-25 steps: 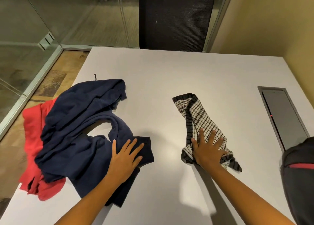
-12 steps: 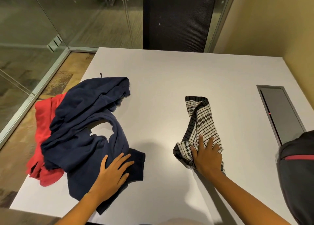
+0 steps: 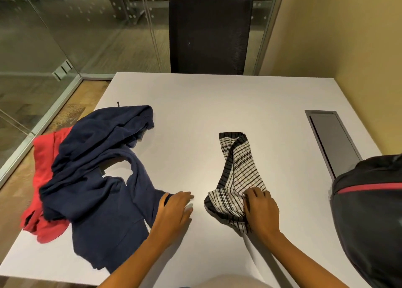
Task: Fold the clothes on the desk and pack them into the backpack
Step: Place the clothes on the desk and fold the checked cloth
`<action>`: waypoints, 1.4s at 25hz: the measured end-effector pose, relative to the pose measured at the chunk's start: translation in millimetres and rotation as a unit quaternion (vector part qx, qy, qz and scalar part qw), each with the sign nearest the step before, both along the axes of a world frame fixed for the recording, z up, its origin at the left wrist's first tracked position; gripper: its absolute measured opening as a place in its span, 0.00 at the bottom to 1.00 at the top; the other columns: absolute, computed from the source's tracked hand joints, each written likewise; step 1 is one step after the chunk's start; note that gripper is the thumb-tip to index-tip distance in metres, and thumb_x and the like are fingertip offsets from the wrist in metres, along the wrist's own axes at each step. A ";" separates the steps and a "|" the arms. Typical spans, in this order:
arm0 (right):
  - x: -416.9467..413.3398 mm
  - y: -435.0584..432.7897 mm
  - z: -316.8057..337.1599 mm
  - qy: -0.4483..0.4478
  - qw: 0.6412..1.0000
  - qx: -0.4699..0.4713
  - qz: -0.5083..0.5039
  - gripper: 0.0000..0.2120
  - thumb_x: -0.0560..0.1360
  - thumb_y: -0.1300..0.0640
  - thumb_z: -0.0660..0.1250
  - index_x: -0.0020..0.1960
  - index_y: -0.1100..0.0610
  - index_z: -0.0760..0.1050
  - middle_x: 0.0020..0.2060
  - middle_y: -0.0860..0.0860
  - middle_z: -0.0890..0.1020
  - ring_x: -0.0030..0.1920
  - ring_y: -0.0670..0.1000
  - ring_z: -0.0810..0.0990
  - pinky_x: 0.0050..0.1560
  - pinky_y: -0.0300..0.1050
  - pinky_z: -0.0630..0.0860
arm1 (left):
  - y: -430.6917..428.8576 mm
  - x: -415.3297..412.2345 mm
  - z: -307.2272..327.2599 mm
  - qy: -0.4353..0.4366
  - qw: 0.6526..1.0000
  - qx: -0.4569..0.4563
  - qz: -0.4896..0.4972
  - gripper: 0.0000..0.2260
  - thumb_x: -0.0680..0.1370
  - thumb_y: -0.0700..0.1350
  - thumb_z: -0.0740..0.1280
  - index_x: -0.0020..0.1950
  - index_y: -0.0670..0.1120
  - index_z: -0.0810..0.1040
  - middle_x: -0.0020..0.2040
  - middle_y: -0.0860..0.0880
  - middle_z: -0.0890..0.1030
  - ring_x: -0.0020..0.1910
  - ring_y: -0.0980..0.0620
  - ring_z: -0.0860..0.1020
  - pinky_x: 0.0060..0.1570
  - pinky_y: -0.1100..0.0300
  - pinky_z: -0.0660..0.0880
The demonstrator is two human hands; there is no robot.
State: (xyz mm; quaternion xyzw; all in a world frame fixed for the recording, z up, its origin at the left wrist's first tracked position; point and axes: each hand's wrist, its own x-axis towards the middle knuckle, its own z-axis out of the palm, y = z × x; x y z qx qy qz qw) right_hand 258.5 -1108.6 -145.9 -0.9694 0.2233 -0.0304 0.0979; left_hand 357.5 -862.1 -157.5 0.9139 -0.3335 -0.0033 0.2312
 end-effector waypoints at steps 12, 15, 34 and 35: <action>-7.1 -47.4 13.9 -0.094 0.989 0.062 0.091 0.15 0.68 0.67 0.71 0.54 0.57 0.79 0.48 0.52 0.82 0.45 0.56 0.78 0.39 0.48 0.77 | -102.0 -29.3 7.6 0.102 0.988 -0.037 0.114 0.18 0.77 0.51 0.53 0.60 0.51 0.78 0.60 0.54 0.79 0.62 0.55 0.74 0.69 0.53 0.54; 28.2 -58.8 23.0 -0.080 0.979 0.065 0.173 0.20 0.67 0.72 0.69 0.57 0.60 0.79 0.52 0.56 0.82 0.51 0.58 0.79 0.43 0.50 0.79 | -111.6 -27.7 11.1 0.113 0.983 -0.037 0.143 0.13 0.80 0.47 0.57 0.59 0.50 0.78 0.60 0.53 0.79 0.61 0.53 0.74 0.67 0.55 0.55; 157.1 -108.8 49.7 -0.076 0.981 0.111 0.140 0.07 0.80 0.61 0.54 0.48 0.58 0.71 0.37 0.45 0.72 0.38 0.44 0.67 0.39 0.35 0.66 | -161.3 65.9 17.4 0.326 0.938 -0.119 0.017 0.20 0.79 0.48 0.66 0.70 0.49 0.68 0.64 0.57 0.73 0.62 0.61 0.72 0.58 0.73 0.67; 157.1 -107.9 60.1 -0.098 0.977 0.113 0.152 0.06 0.80 0.61 0.56 0.49 0.57 0.71 0.39 0.44 0.72 0.40 0.44 0.68 0.39 0.35 0.66 | -166.4 69.8 20.3 0.337 0.932 -0.131 0.010 0.20 0.78 0.47 0.67 0.69 0.49 0.70 0.62 0.57 0.74 0.60 0.61 0.74 0.55 0.77 0.66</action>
